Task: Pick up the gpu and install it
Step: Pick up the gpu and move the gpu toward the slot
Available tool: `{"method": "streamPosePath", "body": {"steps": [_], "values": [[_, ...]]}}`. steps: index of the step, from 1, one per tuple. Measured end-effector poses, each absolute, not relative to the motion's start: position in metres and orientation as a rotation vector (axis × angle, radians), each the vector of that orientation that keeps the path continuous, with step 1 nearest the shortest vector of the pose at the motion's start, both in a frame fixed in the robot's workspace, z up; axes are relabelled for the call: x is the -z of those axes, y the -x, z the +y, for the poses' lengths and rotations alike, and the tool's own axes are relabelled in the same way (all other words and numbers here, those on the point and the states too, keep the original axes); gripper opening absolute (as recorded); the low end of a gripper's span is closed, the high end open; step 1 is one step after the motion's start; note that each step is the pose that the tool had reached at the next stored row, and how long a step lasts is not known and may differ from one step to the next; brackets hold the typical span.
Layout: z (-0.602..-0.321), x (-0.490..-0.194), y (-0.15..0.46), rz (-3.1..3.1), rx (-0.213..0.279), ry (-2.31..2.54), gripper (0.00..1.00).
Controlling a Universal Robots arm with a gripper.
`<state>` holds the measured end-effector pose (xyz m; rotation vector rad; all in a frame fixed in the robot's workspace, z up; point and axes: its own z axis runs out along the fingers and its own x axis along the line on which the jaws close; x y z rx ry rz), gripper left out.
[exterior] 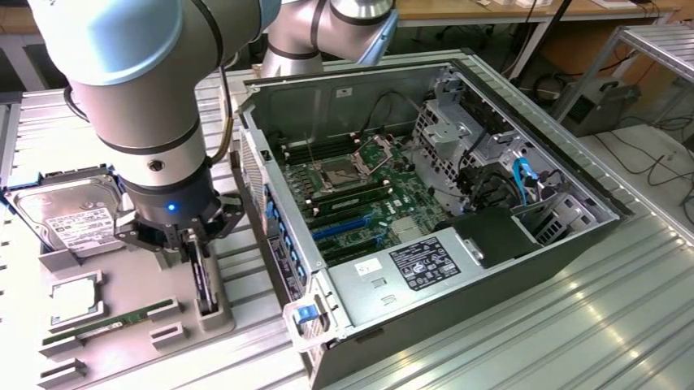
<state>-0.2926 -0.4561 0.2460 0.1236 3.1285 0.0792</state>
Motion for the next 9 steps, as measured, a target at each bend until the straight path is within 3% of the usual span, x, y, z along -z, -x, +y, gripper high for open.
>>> {"method": "streamPosePath", "body": {"steps": [1, 9], "values": [[-0.4561, -0.2460, 0.2926, 3.129, -0.079, -0.124, 0.28], [-0.4560, -0.2459, 0.2928, 3.133, -0.080, -0.002, 0.26]]}}
